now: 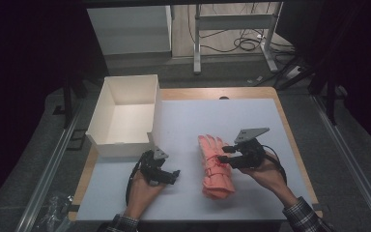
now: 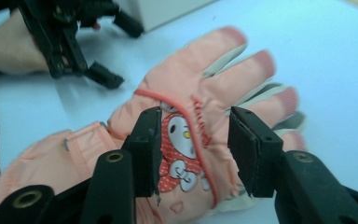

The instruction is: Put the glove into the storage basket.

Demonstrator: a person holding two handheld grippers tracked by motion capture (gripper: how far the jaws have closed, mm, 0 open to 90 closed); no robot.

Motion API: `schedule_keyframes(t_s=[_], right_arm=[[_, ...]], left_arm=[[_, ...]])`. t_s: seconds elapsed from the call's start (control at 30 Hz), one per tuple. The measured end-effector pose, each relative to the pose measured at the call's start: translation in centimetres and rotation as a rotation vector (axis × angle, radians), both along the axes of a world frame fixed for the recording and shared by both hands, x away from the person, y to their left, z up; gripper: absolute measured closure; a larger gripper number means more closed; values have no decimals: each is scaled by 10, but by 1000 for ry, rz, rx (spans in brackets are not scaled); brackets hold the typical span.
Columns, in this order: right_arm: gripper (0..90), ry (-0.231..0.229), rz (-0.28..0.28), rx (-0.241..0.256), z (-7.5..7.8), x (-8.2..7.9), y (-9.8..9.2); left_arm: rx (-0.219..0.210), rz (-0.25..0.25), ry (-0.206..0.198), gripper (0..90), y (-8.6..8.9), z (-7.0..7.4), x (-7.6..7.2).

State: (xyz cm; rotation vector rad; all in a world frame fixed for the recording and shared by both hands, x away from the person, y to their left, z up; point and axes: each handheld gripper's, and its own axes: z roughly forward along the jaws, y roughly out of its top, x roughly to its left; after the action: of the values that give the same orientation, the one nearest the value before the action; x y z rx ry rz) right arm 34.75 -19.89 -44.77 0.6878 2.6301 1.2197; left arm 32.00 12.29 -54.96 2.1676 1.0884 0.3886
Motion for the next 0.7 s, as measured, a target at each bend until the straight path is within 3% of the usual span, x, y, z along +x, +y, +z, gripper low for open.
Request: schedule_keyframes(t_s=[0.13,0.27,0.47,0.7], right_arm=[[545,-29,-32,14,8,-4,-14],[563,-26,-61,7,4,-9,-28],[691,10,-99,23,-22,-22,-48],[843,45,-78,30,-49,-41,-58]], left_arm=[[0,0,1,0,0,0,0],[3,-3,1,0,0,0,0],[3,-2,0,0,0,0,0],[4,-2,0,0,0,0,0]])
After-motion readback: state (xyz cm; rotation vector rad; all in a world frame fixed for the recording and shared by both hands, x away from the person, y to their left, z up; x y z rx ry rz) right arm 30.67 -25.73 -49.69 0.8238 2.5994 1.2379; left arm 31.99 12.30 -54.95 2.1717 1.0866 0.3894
